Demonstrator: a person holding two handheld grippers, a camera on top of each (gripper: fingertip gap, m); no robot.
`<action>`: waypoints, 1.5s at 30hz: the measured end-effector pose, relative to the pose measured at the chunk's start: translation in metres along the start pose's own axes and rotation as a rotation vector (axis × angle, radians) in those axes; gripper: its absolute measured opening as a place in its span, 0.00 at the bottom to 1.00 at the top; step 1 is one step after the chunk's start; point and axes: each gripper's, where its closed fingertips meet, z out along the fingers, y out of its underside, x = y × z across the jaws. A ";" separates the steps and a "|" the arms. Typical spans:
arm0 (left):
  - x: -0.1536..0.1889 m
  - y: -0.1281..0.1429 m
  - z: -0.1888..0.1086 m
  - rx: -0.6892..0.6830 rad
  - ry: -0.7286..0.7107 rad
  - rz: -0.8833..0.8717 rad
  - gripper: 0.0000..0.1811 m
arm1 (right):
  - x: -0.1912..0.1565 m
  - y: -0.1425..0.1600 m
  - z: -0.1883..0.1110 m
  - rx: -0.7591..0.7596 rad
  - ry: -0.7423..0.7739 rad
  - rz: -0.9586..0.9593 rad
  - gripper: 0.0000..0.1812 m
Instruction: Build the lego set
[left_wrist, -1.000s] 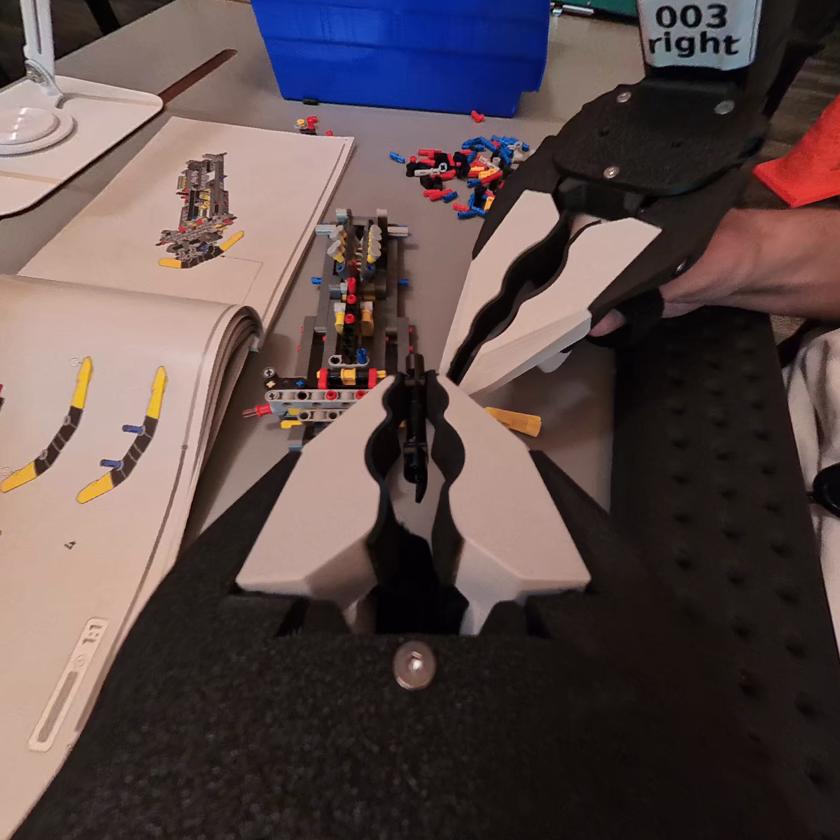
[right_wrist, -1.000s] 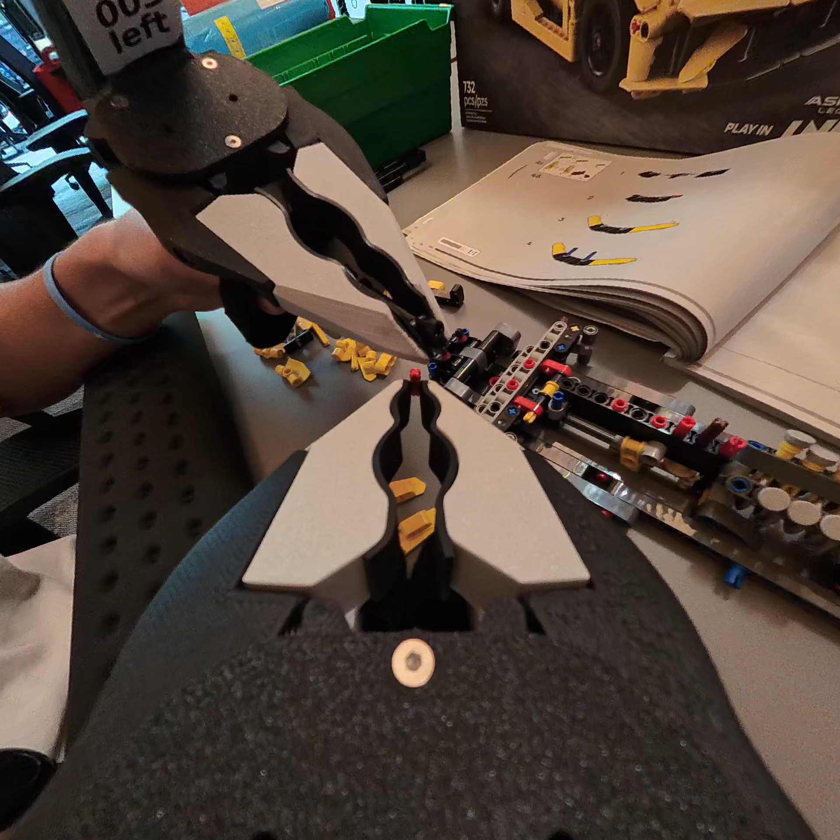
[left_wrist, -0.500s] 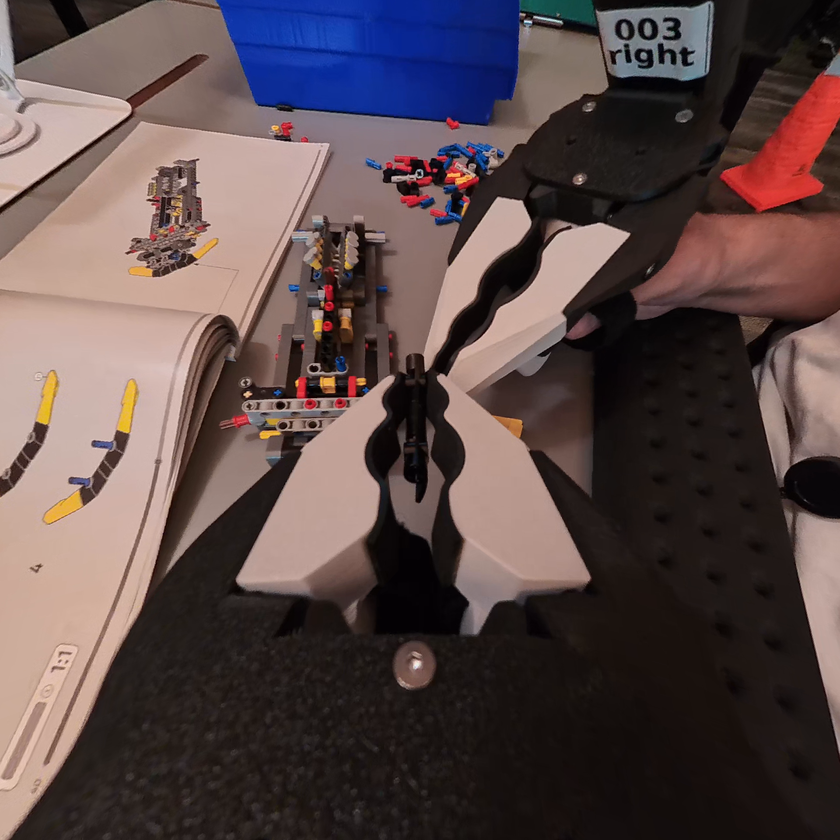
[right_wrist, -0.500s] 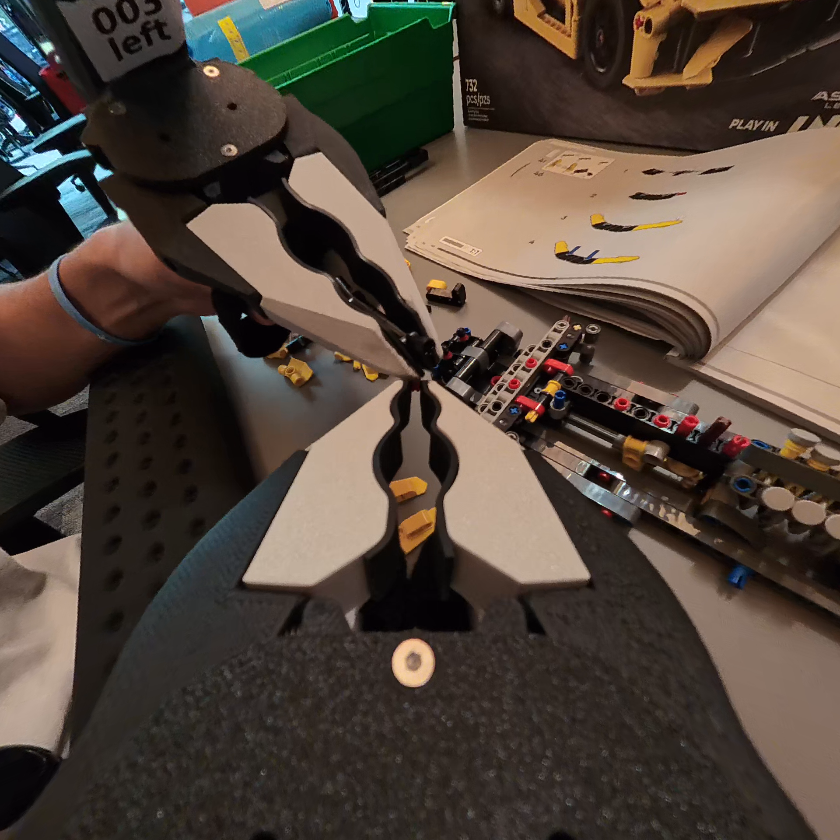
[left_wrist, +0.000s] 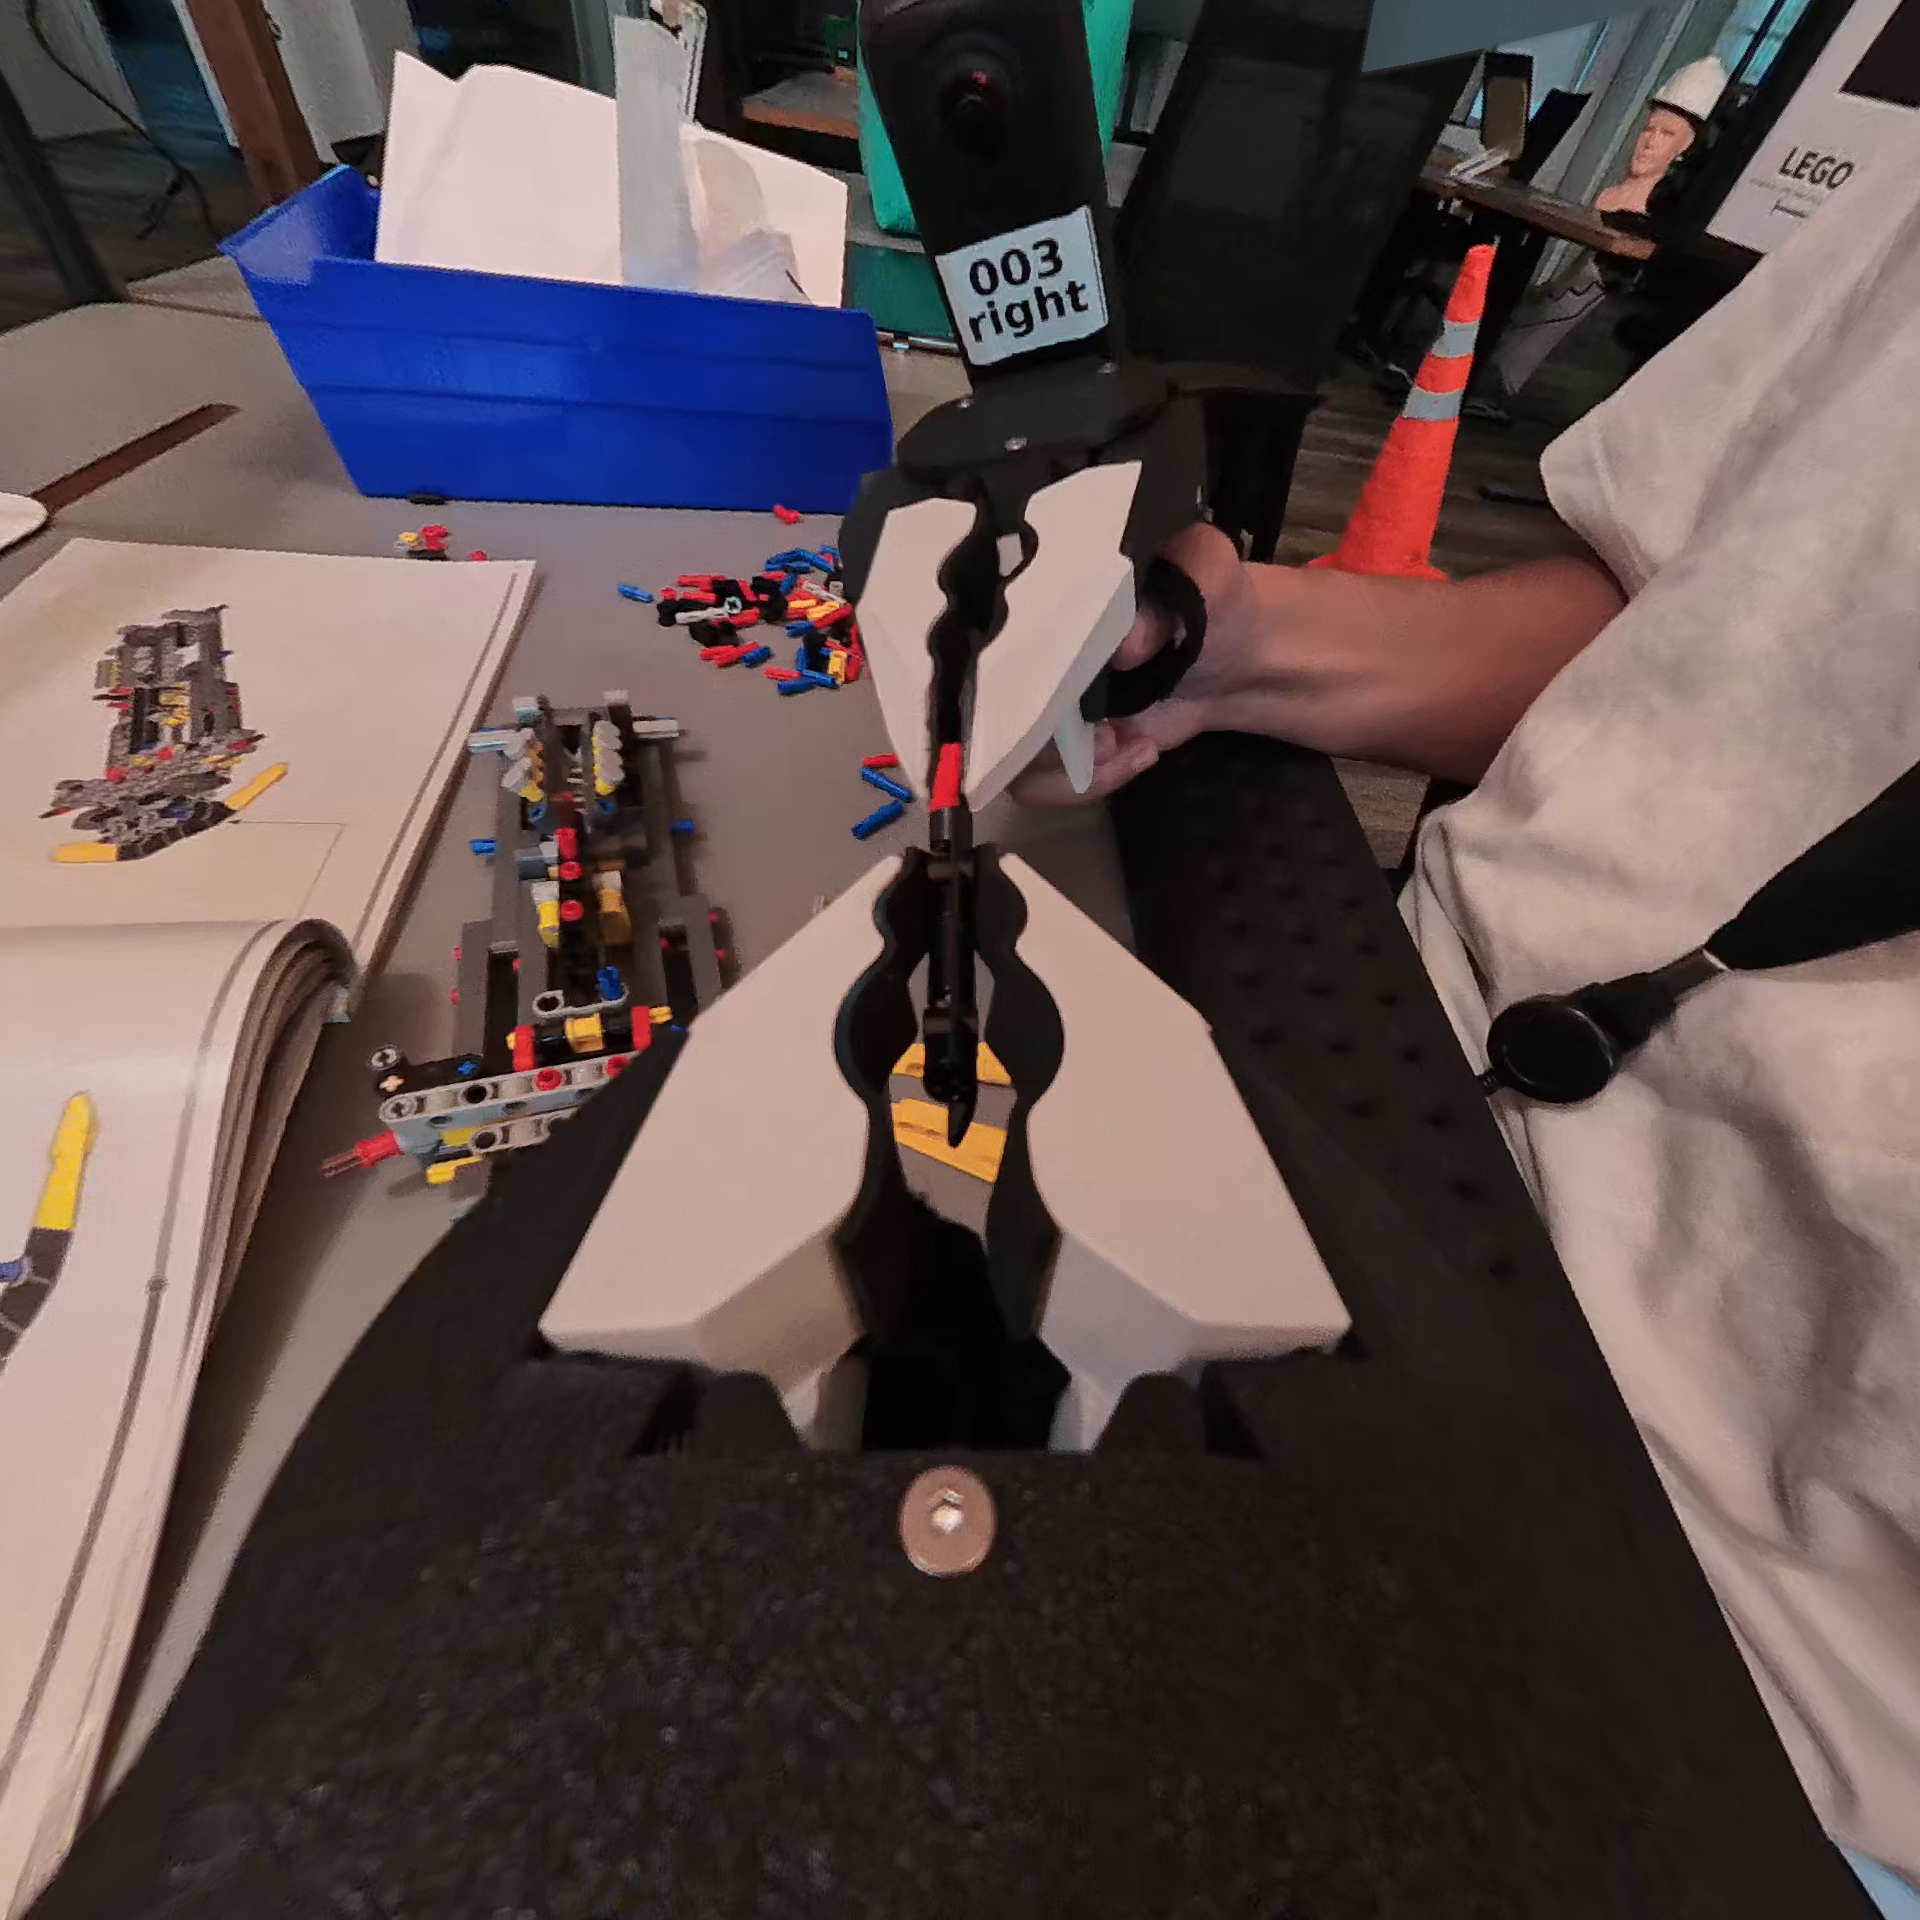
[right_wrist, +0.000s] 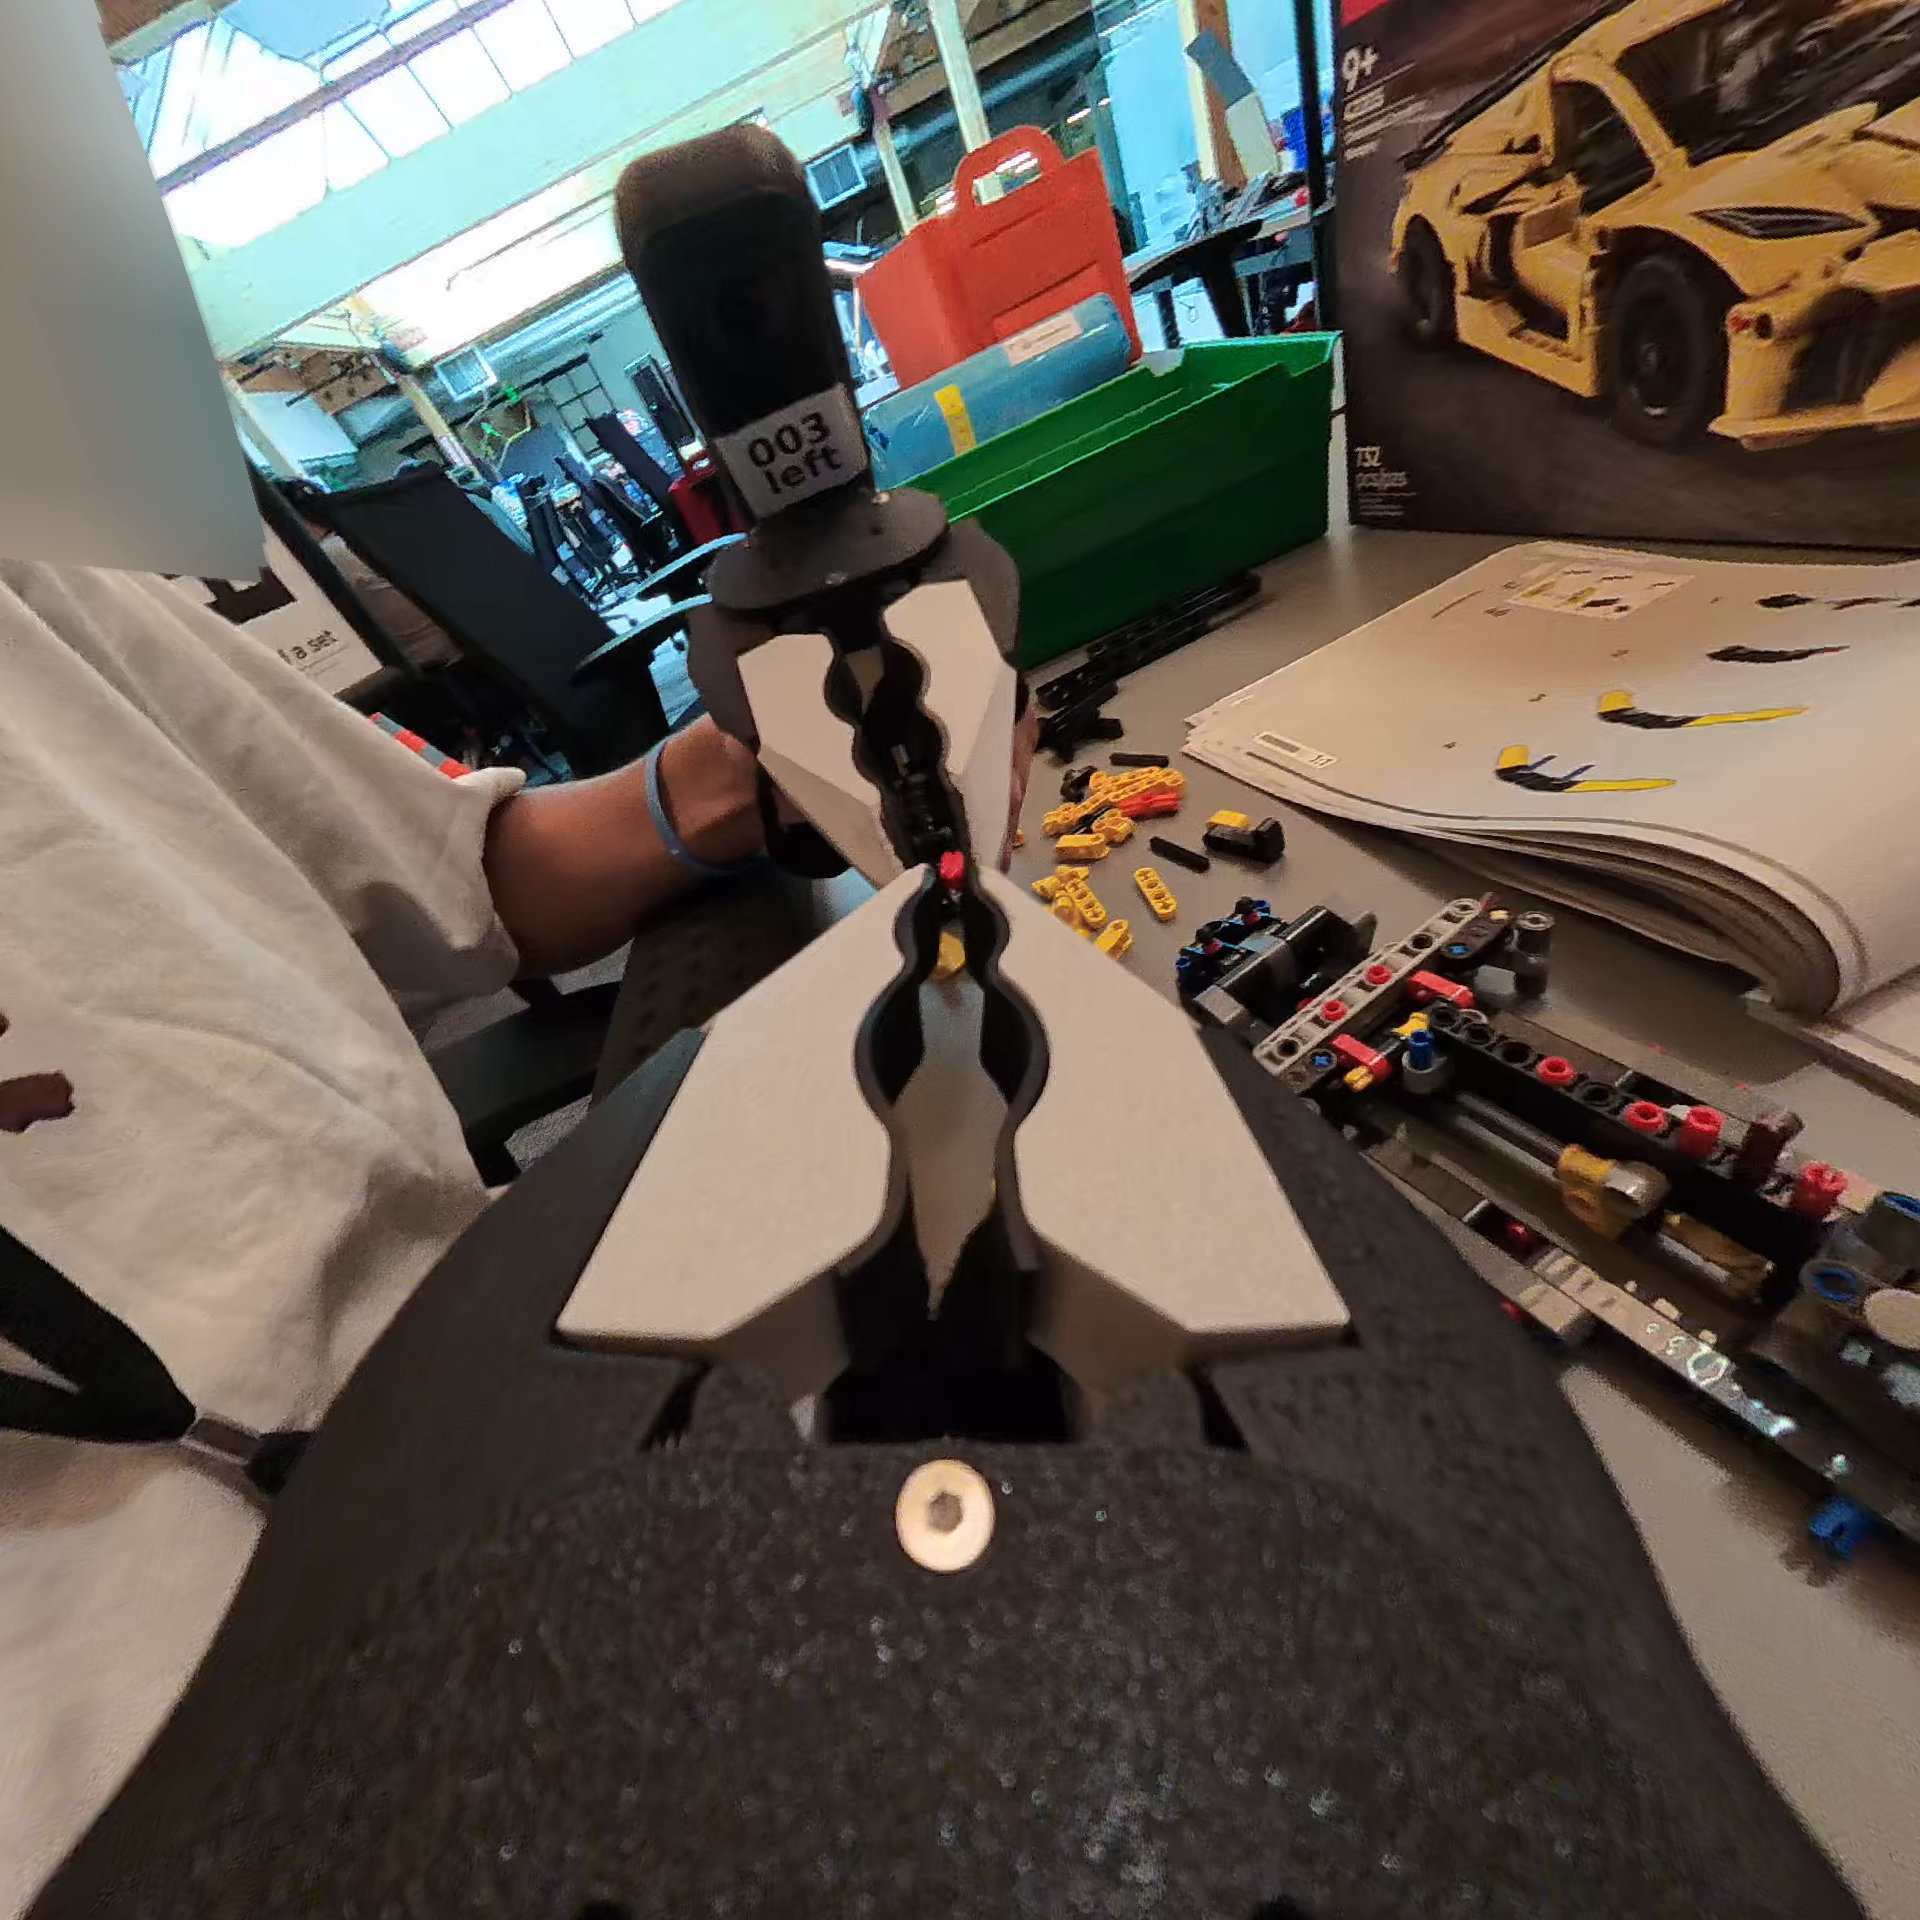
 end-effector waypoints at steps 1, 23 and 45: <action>0.001 0.001 0.000 -0.003 0.007 -0.005 0.03 | -0.001 0.001 -0.001 -0.004 -0.009 0.002 0.01; 0.019 0.018 0.006 -0.086 0.166 -0.093 0.04 | -0.012 0.022 -0.002 -0.110 -0.082 -0.007 0.01; 0.028 0.038 0.008 -0.172 0.280 -0.206 0.03 | -0.013 0.044 0.001 -0.217 -0.049 -0.212 0.01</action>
